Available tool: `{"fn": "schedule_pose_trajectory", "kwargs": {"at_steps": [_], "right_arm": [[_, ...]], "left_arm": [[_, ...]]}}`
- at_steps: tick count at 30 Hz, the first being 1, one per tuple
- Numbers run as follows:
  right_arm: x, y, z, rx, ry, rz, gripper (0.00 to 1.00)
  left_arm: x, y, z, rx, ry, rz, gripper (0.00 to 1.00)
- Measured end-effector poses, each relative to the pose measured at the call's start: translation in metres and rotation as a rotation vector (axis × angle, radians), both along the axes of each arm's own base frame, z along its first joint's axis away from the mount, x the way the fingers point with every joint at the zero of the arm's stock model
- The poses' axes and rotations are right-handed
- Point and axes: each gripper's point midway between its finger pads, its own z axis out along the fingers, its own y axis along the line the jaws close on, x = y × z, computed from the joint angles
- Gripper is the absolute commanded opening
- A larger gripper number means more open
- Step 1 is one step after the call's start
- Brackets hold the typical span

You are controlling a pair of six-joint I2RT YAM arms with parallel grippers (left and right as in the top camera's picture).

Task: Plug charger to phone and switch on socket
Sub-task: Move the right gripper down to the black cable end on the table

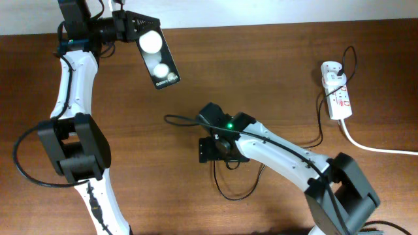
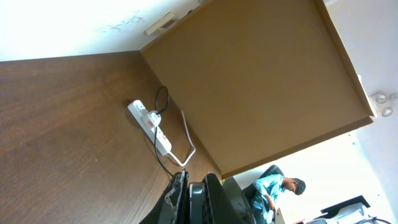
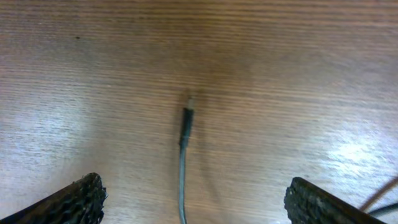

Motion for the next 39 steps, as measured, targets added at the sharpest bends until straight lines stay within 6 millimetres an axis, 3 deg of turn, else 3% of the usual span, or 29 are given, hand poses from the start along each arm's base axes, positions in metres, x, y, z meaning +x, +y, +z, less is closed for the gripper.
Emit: {"fn": "schedule_pose_trajectory", "kwargs": {"at_steps": [3, 6, 9, 11, 15, 18, 27, 33, 37, 39], "right_arm": [[-0.007, 0.011, -0.004, -0.014, 0.001, 0.011, 0.88], [-0.009, 0.012, -0.015, -0.048, 0.01, 0.003, 0.76], [-0.006, 0.012, -0.026, -0.069, 0.008, -0.009, 0.72], [-0.005, 0.012, -0.033, -0.081, 0.015, -0.016, 0.6], [-0.003, 0.012, -0.037, -0.087, 0.011, -0.024, 0.53], [-0.005, 0.009, -0.052, -0.117, 0.036, -0.026, 0.48], [0.004, 0.018, -0.051, -0.083, 0.004, -0.028, 0.41], [0.005, 0.015, -0.051, -0.099, -0.003, -0.051, 0.24], [0.002, 0.012, -0.052, -0.111, 0.008, -0.056, 0.05], [0.002, 0.013, -0.051, -0.11, 0.008, -0.058, 0.04]], "left_arm": [[0.0, 0.0, 0.0, 0.0, 0.0, 0.0, 0.0], [0.0, 0.0, 0.0, 0.0, 0.0, 0.0, 0.0], [0.0, 0.0, 0.0, 0.0, 0.0, 0.0, 0.0], [0.0, 0.0, 0.0, 0.0, 0.0, 0.0, 0.0], [0.0, 0.0, 0.0, 0.0, 0.0, 0.0, 0.0], [0.0, 0.0, 0.0, 0.0, 0.0, 0.0, 0.0], [0.0, 0.0, 0.0, 0.0, 0.0, 0.0, 0.0], [0.0, 0.001, 0.0, 0.0, 0.0, 0.003, 0.0], [0.0, 0.001, 0.0, 0.0, 0.0, 0.003, 0.0], [0.0, 0.001, 0.0, 0.0, 0.0, 0.003, 0.0]]}}
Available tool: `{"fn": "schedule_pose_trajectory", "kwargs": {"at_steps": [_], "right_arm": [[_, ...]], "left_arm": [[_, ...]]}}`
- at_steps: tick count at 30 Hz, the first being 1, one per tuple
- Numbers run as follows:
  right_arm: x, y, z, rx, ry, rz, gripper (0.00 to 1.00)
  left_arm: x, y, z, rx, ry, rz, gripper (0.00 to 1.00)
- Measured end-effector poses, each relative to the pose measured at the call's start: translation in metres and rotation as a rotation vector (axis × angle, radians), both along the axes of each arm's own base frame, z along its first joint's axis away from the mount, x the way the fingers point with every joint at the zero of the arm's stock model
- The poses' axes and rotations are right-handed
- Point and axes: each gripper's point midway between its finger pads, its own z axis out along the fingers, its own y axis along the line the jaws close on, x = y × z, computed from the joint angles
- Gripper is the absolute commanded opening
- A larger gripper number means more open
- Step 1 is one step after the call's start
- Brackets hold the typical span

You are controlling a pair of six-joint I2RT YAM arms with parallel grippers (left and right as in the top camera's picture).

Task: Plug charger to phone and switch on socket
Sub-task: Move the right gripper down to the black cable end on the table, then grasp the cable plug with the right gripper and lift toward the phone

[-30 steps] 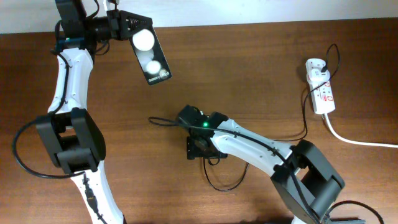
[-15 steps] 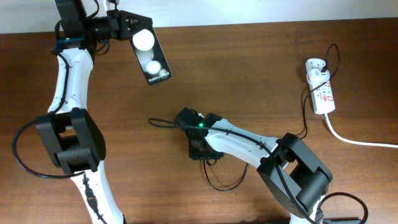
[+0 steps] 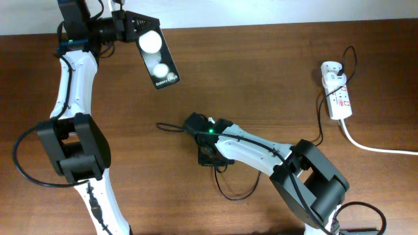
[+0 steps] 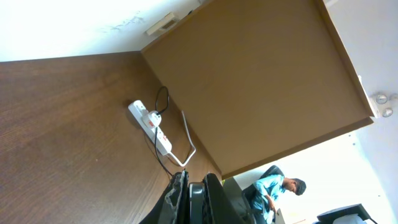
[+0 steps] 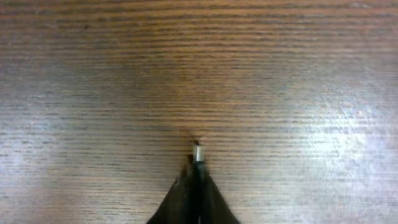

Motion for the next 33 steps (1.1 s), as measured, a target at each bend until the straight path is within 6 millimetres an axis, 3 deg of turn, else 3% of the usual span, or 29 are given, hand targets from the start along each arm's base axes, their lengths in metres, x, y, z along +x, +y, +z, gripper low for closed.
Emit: {"fn": "schedule_pose_trajectory", "kwargs": {"at_steps": [6, 10, 12, 14, 15, 17, 21, 25, 31, 33], "right_arm": [[-0.005, 0.0, 0.001, 0.027, 0.051, -0.032, 0.04], [0.022, -0.001, 0.017, 0.303, 0.181, -0.121, 0.04], [0.05, 0.019, 0.05, 0.599, 0.166, -0.052, 0.04], [0.074, 0.055, 0.108, 0.974, 0.059, 0.173, 0.04], [0.076, 0.069, 0.136, 1.114, 0.001, 0.299, 0.04], [0.072, 0.08, 0.174, 1.275, -0.076, 0.478, 0.04], [0.072, 0.087, 0.208, 1.397, -0.177, 0.636, 0.04], [0.078, 0.091, 0.237, 1.453, -0.26, 0.682, 0.04], [0.086, 0.092, 0.237, 1.445, -0.243, 0.605, 0.04], [0.089, 0.093, 0.237, 1.438, -0.253, 0.591, 0.04]], "left_arm": [[0.001, 0.004, 0.0, 0.0, 0.0, 0.008, 0.0], [0.003, 0.017, 0.0, -0.001, 0.0, 0.03, 0.0], [0.005, 0.031, 0.0, 0.0, -0.003, 0.055, 0.0], [0.006, 0.036, 0.0, -0.001, -0.001, 0.064, 0.0], [0.005, 0.035, -0.001, -0.004, 0.014, 0.062, 0.0], [0.004, 0.034, -0.002, -0.01, 0.051, 0.059, 0.0], [0.006, 0.034, -0.008, -0.03, 0.219, 0.083, 0.0], [0.006, 0.03, -0.017, -0.036, 0.338, 0.103, 0.0], [-0.001, -0.008, -0.017, -0.024, 0.34, 0.032, 0.0], [-0.002, -0.009, -0.017, -0.025, 0.34, 0.026, 0.0]]}}
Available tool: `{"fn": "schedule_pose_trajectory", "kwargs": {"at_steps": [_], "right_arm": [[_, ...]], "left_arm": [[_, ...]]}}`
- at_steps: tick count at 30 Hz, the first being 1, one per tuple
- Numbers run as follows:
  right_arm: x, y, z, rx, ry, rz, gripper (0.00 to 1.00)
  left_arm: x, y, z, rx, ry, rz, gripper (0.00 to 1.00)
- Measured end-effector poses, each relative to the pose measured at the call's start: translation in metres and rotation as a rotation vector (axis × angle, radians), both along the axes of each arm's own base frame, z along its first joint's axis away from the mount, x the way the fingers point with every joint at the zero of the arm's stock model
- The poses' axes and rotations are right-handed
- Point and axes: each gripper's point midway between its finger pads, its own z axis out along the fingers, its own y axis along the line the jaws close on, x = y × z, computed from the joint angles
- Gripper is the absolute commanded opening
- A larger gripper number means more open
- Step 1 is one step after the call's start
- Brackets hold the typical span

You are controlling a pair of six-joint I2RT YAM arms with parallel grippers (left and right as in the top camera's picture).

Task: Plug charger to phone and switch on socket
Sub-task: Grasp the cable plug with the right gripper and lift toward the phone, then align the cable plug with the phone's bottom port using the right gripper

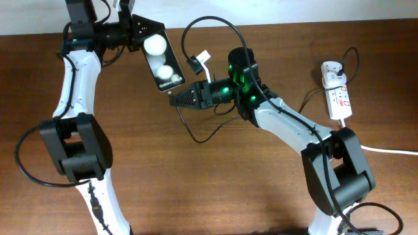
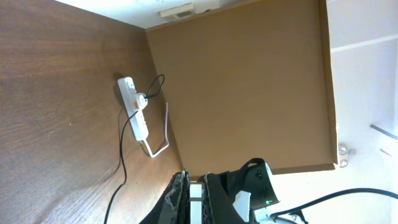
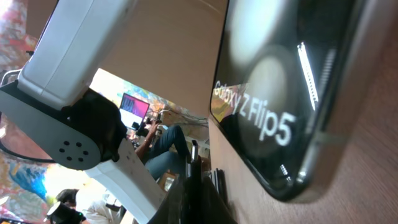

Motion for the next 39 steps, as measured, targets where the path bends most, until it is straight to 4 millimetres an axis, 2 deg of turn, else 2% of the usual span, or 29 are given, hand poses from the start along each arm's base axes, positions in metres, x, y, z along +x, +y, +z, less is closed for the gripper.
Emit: {"fn": "schedule_pose_trajectory", "kwargs": {"at_steps": [6, 10, 17, 22, 29, 39], "right_arm": [[0.012, -0.011, -0.004, -0.016, 0.028, -0.043, 0.04], [0.014, -0.011, -0.01, -0.037, 0.059, -0.063, 0.04], [0.017, -0.011, -0.013, -0.048, 0.069, -0.081, 0.04], [0.017, -0.012, -0.013, -0.047, 0.058, -0.08, 0.04], [0.017, -0.011, -0.013, -0.045, 0.046, -0.08, 0.04], [0.017, -0.011, -0.013, -0.046, 0.045, -0.083, 0.04]], "left_arm": [[-0.001, 0.003, 0.001, -0.006, -0.001, -0.004, 0.0], [0.001, 0.011, 0.001, -0.008, 0.01, 0.012, 0.0], [0.001, 0.011, 0.001, -0.008, 0.025, 0.016, 0.0], [0.009, 0.013, -0.004, 0.018, 0.023, 0.06, 0.0], [0.007, -0.003, -0.005, 0.023, 0.023, 0.038, 0.0], [0.011, -0.002, -0.007, 0.038, 0.02, 0.065, 0.0]]}}
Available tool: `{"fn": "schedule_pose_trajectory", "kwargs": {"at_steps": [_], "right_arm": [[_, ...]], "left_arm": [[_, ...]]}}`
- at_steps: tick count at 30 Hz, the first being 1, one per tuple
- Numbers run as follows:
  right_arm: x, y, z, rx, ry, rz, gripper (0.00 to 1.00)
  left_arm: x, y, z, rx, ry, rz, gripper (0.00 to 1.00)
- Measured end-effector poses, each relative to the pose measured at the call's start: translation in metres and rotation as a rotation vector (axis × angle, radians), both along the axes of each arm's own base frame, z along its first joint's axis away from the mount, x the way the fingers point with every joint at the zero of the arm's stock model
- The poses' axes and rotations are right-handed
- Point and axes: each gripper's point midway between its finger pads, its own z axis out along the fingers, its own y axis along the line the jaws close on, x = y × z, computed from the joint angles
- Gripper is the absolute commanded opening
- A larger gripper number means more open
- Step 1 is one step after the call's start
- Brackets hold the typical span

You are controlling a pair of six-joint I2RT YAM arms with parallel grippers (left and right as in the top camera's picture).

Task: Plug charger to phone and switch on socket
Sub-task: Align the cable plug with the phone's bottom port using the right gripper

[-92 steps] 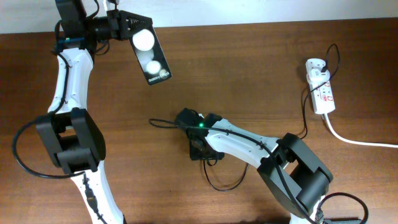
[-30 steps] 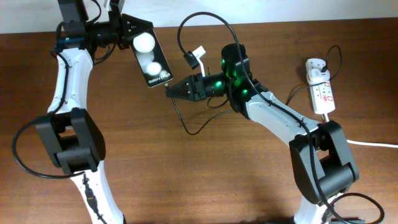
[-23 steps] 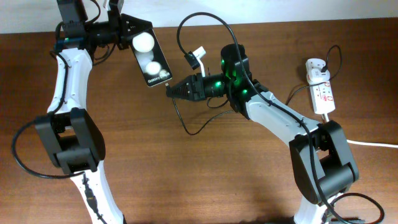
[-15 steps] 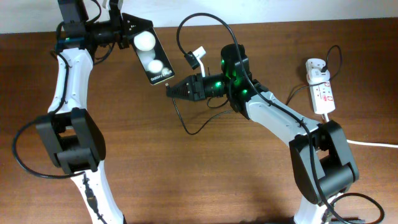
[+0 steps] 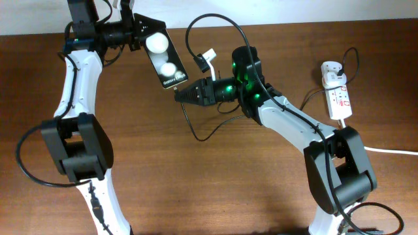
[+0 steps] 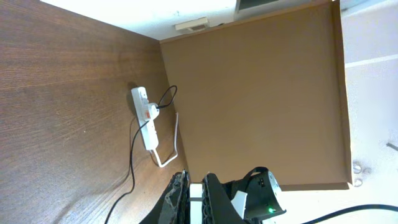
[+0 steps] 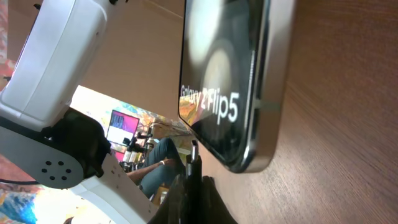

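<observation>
My left gripper (image 5: 134, 34) is shut on a black flip phone (image 5: 163, 59), held off the table at the back left with its lower end slanting to the right. In the left wrist view the phone's edge (image 6: 196, 202) shows between the fingers. My right gripper (image 5: 183, 93) is shut on the charger plug (image 7: 194, 154), whose metal tip sits just left of the phone's bottom edge (image 7: 239, 163), close to it. The black cable (image 5: 209, 23) loops up behind the right arm. The white socket strip (image 5: 337, 91) lies at the right, with the charger plugged in.
A white mains lead (image 5: 379, 147) runs from the strip off the right edge. Slack black cable (image 5: 202, 134) hangs down onto the brown table (image 5: 196, 189) below the right gripper. A wall runs along the table's far edge.
The phone has shifted slightly right and tilted in my left gripper. My right gripper with the plug has moved a little right and sits by the phone's bottom end.
First my right gripper stood open over the plug lying on the table while the left held the phone up. Then it was shut on the plug at the table. Later it held the plug raised near the phone, and now the tip sits at the phone's bottom edge.
</observation>
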Motion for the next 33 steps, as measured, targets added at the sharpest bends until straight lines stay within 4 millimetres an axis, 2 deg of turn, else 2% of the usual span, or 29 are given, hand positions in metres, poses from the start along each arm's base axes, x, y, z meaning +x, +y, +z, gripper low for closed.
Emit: {"fn": "schedule_pose_trajectory", "kwargs": {"at_steps": [13, 17, 33], "right_arm": [[0.003, 0.0, -0.001, -0.004, -0.003, -0.015, 0.04], [0.01, -0.01, 0.0, -0.001, 0.001, -0.033, 0.04], [0.008, -0.01, 0.001, 0.003, 0.015, -0.024, 0.04]], "left_arm": [[-0.001, 0.0, 0.001, -0.004, -0.001, -0.008, 0.0], [-0.001, 0.001, 0.001, -0.004, -0.004, -0.005, 0.0], [-0.001, -0.005, 0.0, 0.001, -0.003, -0.007, 0.0]]}}
